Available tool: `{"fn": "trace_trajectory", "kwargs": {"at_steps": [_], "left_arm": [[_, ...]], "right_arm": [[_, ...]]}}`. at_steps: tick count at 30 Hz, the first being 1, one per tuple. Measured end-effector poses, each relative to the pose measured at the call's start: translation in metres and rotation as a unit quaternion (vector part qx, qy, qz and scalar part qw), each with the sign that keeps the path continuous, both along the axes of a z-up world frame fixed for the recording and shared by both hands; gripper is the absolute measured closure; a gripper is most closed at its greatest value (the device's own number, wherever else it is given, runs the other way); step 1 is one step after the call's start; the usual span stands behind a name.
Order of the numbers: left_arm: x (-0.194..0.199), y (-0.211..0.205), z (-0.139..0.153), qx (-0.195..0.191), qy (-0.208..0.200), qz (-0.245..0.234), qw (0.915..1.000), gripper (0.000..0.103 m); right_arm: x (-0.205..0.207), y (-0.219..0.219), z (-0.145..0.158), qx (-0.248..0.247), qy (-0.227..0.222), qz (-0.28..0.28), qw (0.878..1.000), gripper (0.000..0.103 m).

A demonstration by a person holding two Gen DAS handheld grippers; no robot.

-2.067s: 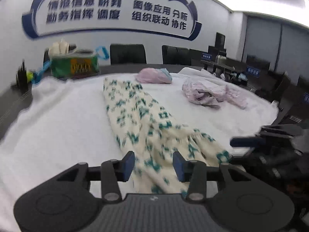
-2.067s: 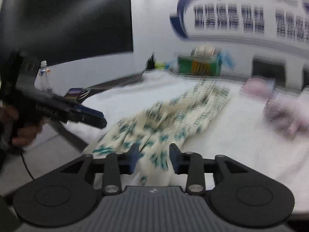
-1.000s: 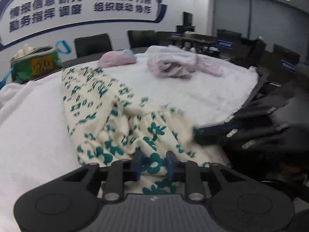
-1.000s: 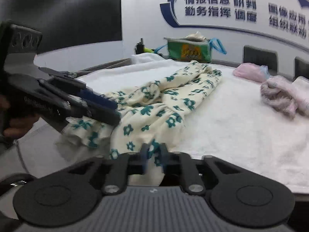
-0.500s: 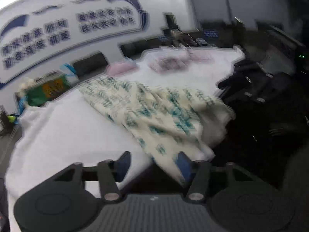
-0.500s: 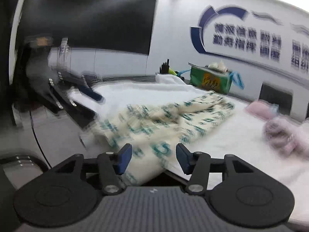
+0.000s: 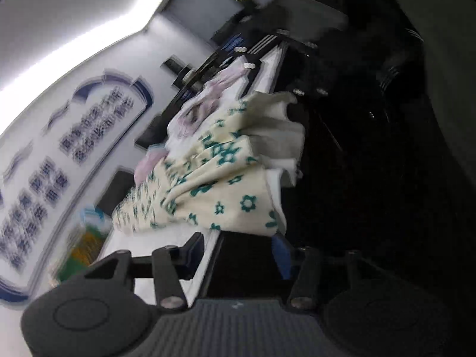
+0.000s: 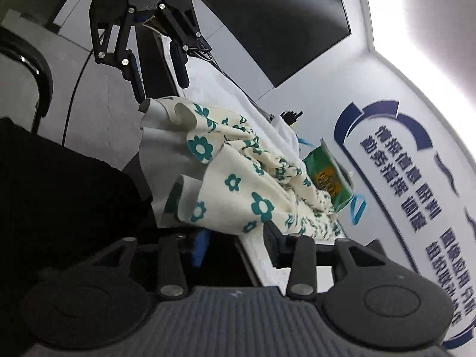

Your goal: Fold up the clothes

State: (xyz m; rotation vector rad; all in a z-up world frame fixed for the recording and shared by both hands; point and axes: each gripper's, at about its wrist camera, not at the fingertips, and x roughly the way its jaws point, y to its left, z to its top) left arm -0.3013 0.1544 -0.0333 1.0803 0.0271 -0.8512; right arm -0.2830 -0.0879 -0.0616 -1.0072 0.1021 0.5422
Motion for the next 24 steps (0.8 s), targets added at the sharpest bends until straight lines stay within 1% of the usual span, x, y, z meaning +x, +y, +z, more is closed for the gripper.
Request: {"fn": "trace_trajectory", "kwargs": {"at_steps": [2, 3, 6, 7, 8, 10, 11, 12, 13, 14, 15, 17, 19, 20, 21, 23, 24], "left_arm": [[0.002, -0.003, -0.006, 0.010, -0.023, -0.014, 0.9996, 0.053], [0.003, -0.005, -0.005, 0.004, -0.030, -0.023, 0.9993, 0.054], [0.008, -0.013, -0.001, -0.013, -0.046, -0.051, 0.9976, 0.054], [0.010, -0.016, 0.001, -0.017, -0.049, -0.061, 0.9968, 0.054], [0.012, -0.019, 0.002, -0.019, -0.051, -0.070, 0.9960, 0.054], [0.020, -0.026, 0.001, -0.007, -0.043, -0.085, 0.9955, 0.066], [0.023, -0.030, 0.002, -0.002, -0.036, -0.090, 0.9953, 0.085], [0.028, -0.034, 0.004, -0.004, -0.020, -0.090, 0.9957, 0.094], [0.032, -0.037, 0.007, -0.009, -0.005, -0.090, 0.9959, 0.094], [0.035, -0.039, 0.013, -0.023, 0.007, -0.090, 0.9956, 0.095], [0.038, -0.041, 0.019, -0.038, 0.022, -0.090, 0.9950, 0.096], [0.045, -0.045, 0.037, -0.071, 0.066, -0.088, 0.9913, 0.098], [0.055, -0.046, 0.058, -0.105, 0.112, -0.087, 0.9843, 0.100], [0.063, -0.047, 0.069, -0.120, 0.131, -0.086, 0.9803, 0.100], [0.071, -0.048, 0.081, -0.135, 0.149, -0.086, 0.9757, 0.100], [0.089, -0.050, 0.103, -0.168, 0.186, -0.081, 0.9646, 0.100], [0.102, -0.052, 0.114, -0.196, 0.205, -0.068, 0.9567, 0.100]], "right_arm": [[-0.002, 0.001, -0.001, -0.011, -0.018, 0.003, 1.000, 0.055], [-0.003, 0.003, -0.002, -0.015, -0.025, 0.006, 1.000, 0.055], [-0.005, 0.006, -0.001, -0.015, -0.021, 0.027, 0.999, 0.055], [-0.004, 0.008, -0.001, -0.016, -0.021, 0.035, 0.999, 0.056], [-0.003, 0.011, -0.001, -0.018, -0.022, 0.043, 0.999, 0.061], [-0.001, 0.013, 0.002, -0.014, -0.025, 0.060, 0.998, 0.063], [0.000, 0.014, 0.004, -0.007, -0.024, 0.066, 0.998, 0.064], [0.002, 0.015, 0.007, -0.001, -0.024, 0.071, 0.997, 0.069], [0.003, 0.016, 0.009, 0.002, -0.018, 0.076, 0.997, 0.074], [0.004, 0.016, 0.012, 0.004, -0.009, 0.080, 0.997, 0.084], [0.006, 0.015, 0.014, 0.006, 0.001, 0.083, 0.997, 0.091], [0.010, 0.010, 0.023, 0.023, 0.032, 0.089, 0.995, 0.094], [0.014, 0.001, 0.039, 0.056, 0.074, 0.096, 0.991, 0.095], [0.017, -0.006, 0.051, 0.082, 0.097, 0.102, 0.987, 0.095], [0.022, -0.016, 0.063, 0.115, 0.124, 0.108, 0.980, 0.095], [0.044, -0.037, 0.090, 0.184, 0.182, 0.118, 0.959, 0.096], [0.058, -0.050, 0.102, 0.223, 0.206, 0.119, 0.945, 0.096]]}}
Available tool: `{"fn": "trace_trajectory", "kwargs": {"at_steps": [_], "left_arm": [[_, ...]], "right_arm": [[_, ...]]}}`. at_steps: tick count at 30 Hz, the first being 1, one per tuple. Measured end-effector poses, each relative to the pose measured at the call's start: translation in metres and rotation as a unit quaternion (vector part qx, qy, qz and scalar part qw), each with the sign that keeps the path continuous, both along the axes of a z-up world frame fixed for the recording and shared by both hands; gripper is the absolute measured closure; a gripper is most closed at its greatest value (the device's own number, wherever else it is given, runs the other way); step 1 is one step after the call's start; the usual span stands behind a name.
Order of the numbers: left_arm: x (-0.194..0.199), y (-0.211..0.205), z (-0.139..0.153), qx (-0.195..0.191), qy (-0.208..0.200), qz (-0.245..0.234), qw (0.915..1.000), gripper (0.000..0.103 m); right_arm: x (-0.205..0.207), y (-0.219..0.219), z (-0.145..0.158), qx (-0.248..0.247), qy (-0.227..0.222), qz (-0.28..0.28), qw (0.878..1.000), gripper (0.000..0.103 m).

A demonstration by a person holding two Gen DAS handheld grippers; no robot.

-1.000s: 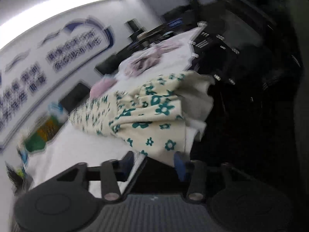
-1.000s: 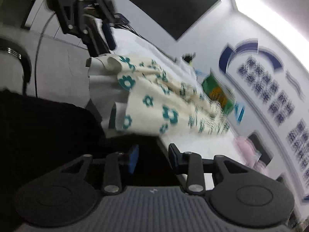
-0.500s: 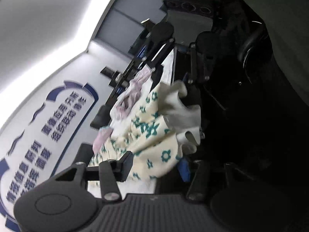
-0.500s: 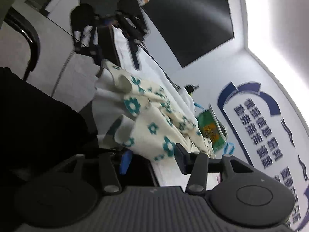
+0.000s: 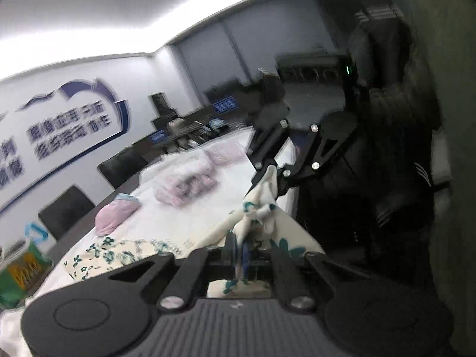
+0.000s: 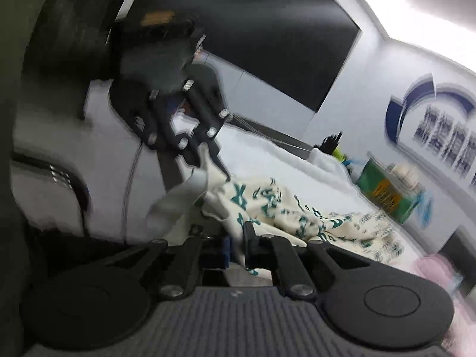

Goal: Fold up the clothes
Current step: 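Lower the folded garment onto the towel and open both grippers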

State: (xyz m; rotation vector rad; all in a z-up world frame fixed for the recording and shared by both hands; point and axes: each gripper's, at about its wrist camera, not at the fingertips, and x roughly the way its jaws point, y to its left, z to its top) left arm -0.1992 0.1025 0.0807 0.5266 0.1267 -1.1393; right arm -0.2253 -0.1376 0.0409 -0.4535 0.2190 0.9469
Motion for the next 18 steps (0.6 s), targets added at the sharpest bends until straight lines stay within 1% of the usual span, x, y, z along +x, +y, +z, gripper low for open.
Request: {"fn": "trace_trajectory", "kwargs": {"at_steps": [1, 2, 3, 4, 5, 6, 7, 8, 9, 10, 11, 12, 13, 14, 15, 16, 18], "left_arm": [[0.014, -0.002, 0.010, -0.023, 0.025, 0.017, 0.9993, 0.100], [0.031, -0.003, 0.018, -0.045, 0.052, 0.045, 0.9966, 0.100], [0.050, -0.006, 0.024, -0.065, 0.080, 0.083, 0.9912, 0.100], [0.070, -0.009, 0.027, -0.079, 0.108, 0.124, 0.9832, 0.100], [0.090, -0.013, 0.027, -0.092, 0.136, 0.165, 0.9725, 0.099], [0.111, -0.017, 0.022, -0.098, 0.165, 0.206, 0.9594, 0.095], [0.131, -0.021, 0.016, -0.104, 0.196, 0.246, 0.9435, 0.091], [0.147, -0.023, 0.006, -0.104, 0.232, 0.285, 0.9241, 0.080], [0.163, -0.025, -0.005, -0.104, 0.268, 0.323, 0.9018, 0.075], [0.175, -0.025, -0.013, -0.106, 0.298, 0.352, 0.8808, 0.075], [0.176, -0.017, -0.014, -0.117, 0.310, 0.358, 0.8729, 0.072], [0.176, -0.009, -0.016, -0.129, 0.321, 0.364, 0.8647, 0.064], [0.176, -0.001, -0.017, -0.140, 0.333, 0.370, 0.8562, 0.057], [0.175, 0.007, -0.018, -0.152, 0.341, 0.375, 0.8483, 0.044], [0.168, 0.018, -0.015, -0.165, 0.339, 0.380, 0.8445, 0.041], [0.162, 0.024, -0.013, -0.170, 0.334, 0.382, 0.8445, 0.041], [0.146, 0.030, -0.008, -0.178, 0.332, 0.380, 0.8448, 0.041]], "right_arm": [[0.020, -0.010, 0.010, 0.033, 0.031, -0.011, 0.999, 0.096], [0.041, -0.019, 0.018, 0.065, 0.064, -0.025, 0.996, 0.096], [0.062, -0.027, 0.027, 0.096, 0.096, -0.039, 0.990, 0.096], [0.085, -0.036, 0.032, 0.121, 0.124, -0.063, 0.983, 0.096], [0.106, -0.041, 0.034, 0.139, 0.144, -0.091, 0.976, 0.096], [0.128, -0.042, 0.034, 0.149, 0.159, -0.121, 0.968, 0.095], [0.153, -0.040, 0.030, 0.155, 0.182, -0.151, 0.959, 0.095], [0.174, -0.038, 0.023, 0.156, 0.209, -0.178, 0.949, 0.093], [0.194, -0.037, 0.015, 0.157, 0.236, -0.205, 0.937, 0.087], [0.209, -0.033, 0.008, 0.150, 0.257, -0.237, 0.925, 0.082], [0.216, -0.030, 0.003, 0.140, 0.259, -0.262, 0.919, 0.073], [0.221, -0.027, -0.001, 0.128, 0.257, -0.285, 0.915, 0.065], [0.221, -0.028, -0.001, 0.123, 0.242, -0.304, 0.913, 0.062], [0.213, -0.031, 0.000, 0.122, 0.223, -0.315, 0.914, 0.056], [0.206, -0.035, 0.004, 0.123, 0.203, -0.322, 0.916, 0.048], [0.196, -0.041, 0.011, 0.127, 0.182, -0.332, 0.917, 0.044], [0.174, -0.054, 0.022, 0.143, 0.147, -0.343, 0.917, 0.034]]}}
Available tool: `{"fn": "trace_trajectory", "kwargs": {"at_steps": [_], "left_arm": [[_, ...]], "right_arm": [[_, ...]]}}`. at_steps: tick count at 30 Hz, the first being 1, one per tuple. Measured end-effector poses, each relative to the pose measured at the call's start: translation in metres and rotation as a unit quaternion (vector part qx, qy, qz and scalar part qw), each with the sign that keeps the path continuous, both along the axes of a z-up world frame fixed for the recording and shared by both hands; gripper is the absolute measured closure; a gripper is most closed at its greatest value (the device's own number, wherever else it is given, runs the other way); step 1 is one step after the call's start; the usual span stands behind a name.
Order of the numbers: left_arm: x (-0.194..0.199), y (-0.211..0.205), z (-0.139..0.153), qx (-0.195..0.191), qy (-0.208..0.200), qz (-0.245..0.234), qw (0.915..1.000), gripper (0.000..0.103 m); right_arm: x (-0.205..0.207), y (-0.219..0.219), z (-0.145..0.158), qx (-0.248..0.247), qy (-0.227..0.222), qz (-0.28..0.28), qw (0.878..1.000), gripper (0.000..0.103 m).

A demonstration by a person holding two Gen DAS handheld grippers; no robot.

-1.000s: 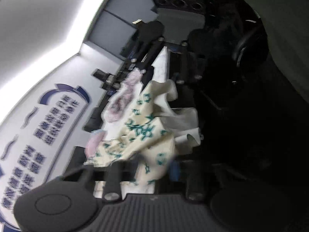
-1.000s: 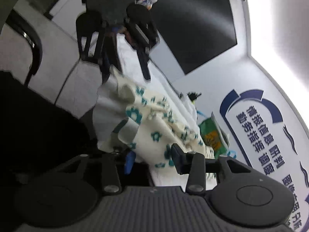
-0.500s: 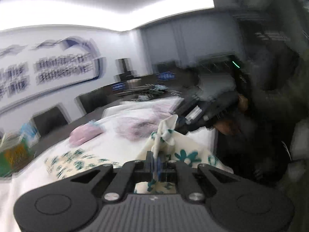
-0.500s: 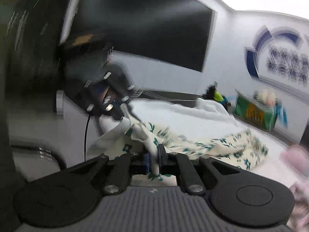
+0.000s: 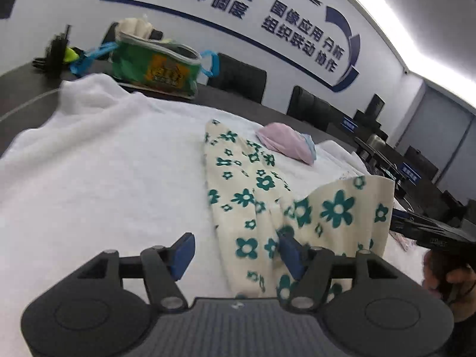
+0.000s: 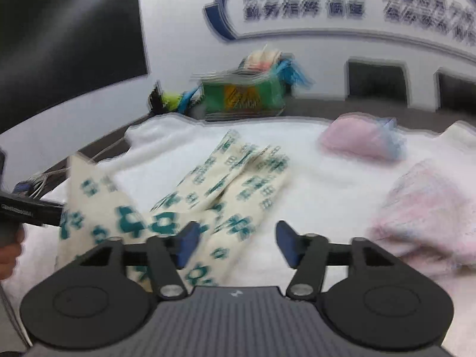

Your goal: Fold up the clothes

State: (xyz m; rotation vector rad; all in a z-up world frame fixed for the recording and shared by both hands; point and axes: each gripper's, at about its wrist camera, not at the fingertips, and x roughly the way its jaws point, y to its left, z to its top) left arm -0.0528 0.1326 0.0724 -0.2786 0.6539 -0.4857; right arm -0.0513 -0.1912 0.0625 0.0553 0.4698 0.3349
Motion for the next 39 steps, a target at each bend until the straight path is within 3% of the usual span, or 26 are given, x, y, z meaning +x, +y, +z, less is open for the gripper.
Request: {"fn": "trace_trajectory", "kwargs": {"at_steps": [4, 7, 9, 10, 11, 14, 15, 16, 18, 20, 22, 24, 27, 30, 31, 32, 33, 35, 37, 39], "left_arm": [[-0.025, -0.014, 0.004, -0.008, -0.042, -0.054, 0.9976, 0.041], [-0.015, -0.049, 0.001, 0.055, -0.054, -0.061, 0.9952, 0.047], [0.003, -0.060, -0.003, 0.048, -0.018, -0.075, 0.9959, 0.090], [0.011, -0.065, -0.004, 0.042, -0.002, -0.079, 0.9960, 0.091], [0.018, -0.066, -0.003, 0.033, 0.006, -0.072, 0.9968, 0.092], [0.033, -0.071, 0.001, 0.033, 0.004, -0.039, 0.9987, 0.096], [0.037, -0.072, -0.004, 0.047, 0.008, -0.027, 0.9985, 0.090], [0.041, -0.072, -0.009, 0.061, 0.012, -0.016, 0.9979, 0.088], [0.042, -0.071, -0.020, 0.088, 0.021, -0.001, 0.9959, 0.068], [0.028, -0.054, -0.018, 0.067, 0.005, 0.004, 0.9978, 0.057], [0.002, -0.031, -0.011, 0.048, -0.026, 0.009, 0.9984, 0.042], [-0.025, -0.012, -0.006, 0.048, -0.064, 0.005, 0.9968, 0.031], [-0.048, -0.011, -0.009, 0.067, -0.083, -0.062, 0.9923, 0.030], [-0.053, -0.028, -0.017, 0.118, -0.098, -0.112, 0.9818, 0.032], [-0.051, -0.037, -0.019, 0.148, -0.106, -0.117, 0.9764, 0.035], [-0.049, -0.044, -0.021, 0.174, -0.115, -0.126, 0.9699, 0.046], [-0.045, -0.050, -0.024, 0.185, -0.116, -0.143, 0.9654, 0.059], [-0.033, -0.052, -0.026, 0.172, -0.089, -0.165, 0.9671, 0.073], [-0.023, -0.052, -0.022, 0.156, -0.070, -0.171, 0.9703, 0.084], [-0.030, -0.054, -0.013, 0.147, -0.078, -0.183, 0.9689, 0.089]], "right_arm": [[-0.033, -0.018, -0.005, 0.087, 0.025, 0.042, 0.995, 0.033], [-0.048, -0.005, -0.018, 0.101, 0.022, 0.086, 0.991, 0.033], [-0.044, 0.008, -0.020, 0.094, 0.020, 0.095, 0.991, 0.033], [-0.038, 0.015, -0.020, 0.094, 0.023, 0.090, 0.991, 0.034], [-0.031, 0.022, -0.021, 0.094, 0.025, 0.085, 0.992, 0.040], [-0.002, 0.032, -0.029, 0.110, 0.073, 0.042, 0.990, 0.079], [0.009, 0.035, -0.033, 0.115, 0.095, 0.022, 0.989, 0.091], [0.012, 0.039, -0.037, 0.108, 0.101, 0.012, 0.989, 0.092], [0.013, 0.048, -0.045, 0.085, 0.103, 0.000, 0.991, 0.092], [0.009, 0.052, -0.048, 0.068, 0.097, -0.006, 0.993, 0.091], [-0.005, 0.044, -0.041, 0.067, 0.071, -0.001, 0.995, 0.084], [-0.021, 0.028, -0.031, 0.073, 0.039, 0.005, 0.997, 0.056], [-0.050, 0.014, -0.027, 0.052, 0.016, 0.069, 0.996, 0.042], [-0.064, 0.028, -0.039, -0.009, 0.026, 0.122, 0.992, 0.040], [-0.067, 0.034, -0.044, -0.031, 0.028, 0.132, 0.990, 0.041], [-0.065, 0.039, -0.048, -0.047, 0.027, 0.134, 0.990, 0.045], [-0.061, 0.044, -0.051, -0.060, 0.026, 0.132, 0.989, 0.060], [-0.048, 0.047, -0.054, -0.047, 0.038, 0.142, 0.988, 0.082], [-0.043, 0.045, -0.053, -0.045, 0.052, 0.147, 0.987, 0.088], [-0.046, 0.041, -0.045, -0.054, 0.054, 0.157, 0.985, 0.094]]}}
